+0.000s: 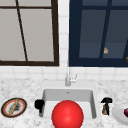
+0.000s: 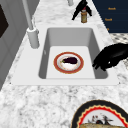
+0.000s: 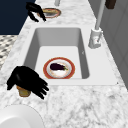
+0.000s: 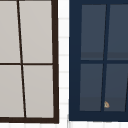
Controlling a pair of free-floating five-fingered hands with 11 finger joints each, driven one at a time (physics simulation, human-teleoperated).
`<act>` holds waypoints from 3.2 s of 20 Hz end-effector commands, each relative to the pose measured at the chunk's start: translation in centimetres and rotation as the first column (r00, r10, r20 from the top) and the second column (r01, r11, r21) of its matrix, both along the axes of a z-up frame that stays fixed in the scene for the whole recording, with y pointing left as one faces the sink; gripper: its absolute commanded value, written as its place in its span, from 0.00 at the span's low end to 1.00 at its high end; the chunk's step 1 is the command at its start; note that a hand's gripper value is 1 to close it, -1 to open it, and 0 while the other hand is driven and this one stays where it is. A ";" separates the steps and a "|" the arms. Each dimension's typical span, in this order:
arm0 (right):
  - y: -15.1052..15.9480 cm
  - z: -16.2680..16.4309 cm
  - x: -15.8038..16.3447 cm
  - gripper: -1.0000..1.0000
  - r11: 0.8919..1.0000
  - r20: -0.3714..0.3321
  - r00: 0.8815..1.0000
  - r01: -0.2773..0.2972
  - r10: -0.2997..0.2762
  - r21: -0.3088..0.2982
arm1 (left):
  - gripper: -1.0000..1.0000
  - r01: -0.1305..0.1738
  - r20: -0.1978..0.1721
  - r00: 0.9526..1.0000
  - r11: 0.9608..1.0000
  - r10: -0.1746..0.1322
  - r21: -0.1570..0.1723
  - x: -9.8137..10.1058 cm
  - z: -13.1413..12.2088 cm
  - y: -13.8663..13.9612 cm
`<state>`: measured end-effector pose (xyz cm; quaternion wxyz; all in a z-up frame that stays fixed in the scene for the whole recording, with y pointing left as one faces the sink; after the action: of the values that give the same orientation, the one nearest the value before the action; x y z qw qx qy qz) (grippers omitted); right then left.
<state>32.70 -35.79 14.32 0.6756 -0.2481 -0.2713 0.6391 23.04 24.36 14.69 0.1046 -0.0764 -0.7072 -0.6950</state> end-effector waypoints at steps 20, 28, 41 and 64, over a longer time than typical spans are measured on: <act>-1.0 3.2 -4.3 1.00 0.997 0.169 0.986 0.000 -0.012 0.071 | 0.50 0.000 0.000 1.000 1.000 0.000 0.000 0.0 0.0 0.0; 3.0 8.2 -4.7 1.00 1.000 0.159 0.987 0.009 -0.013 0.025 | 0.50 0.000 0.000 1.000 1.000 0.000 0.000 0.0 0.0 0.0; 11.7 11.2 -4.5 1.00 1.000 0.139 0.990 -0.016 0.013 0.025 | 0.50 0.000 0.000 1.000 1.000 0.000 0.000 0.0 0.0 0.0; 24.5 0.5 -1.7 1.00 0.995 0.179 0.982 -0.070 0.056 0.074 | 0.50 0.000 0.000 1.000 1.000 0.000 0.000 0.0 0.0 0.0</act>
<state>29.94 -12.82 17.07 0.6567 -0.2636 -0.3488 0.6145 23.04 24.36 14.69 0.1046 -0.0764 -0.7072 -0.6950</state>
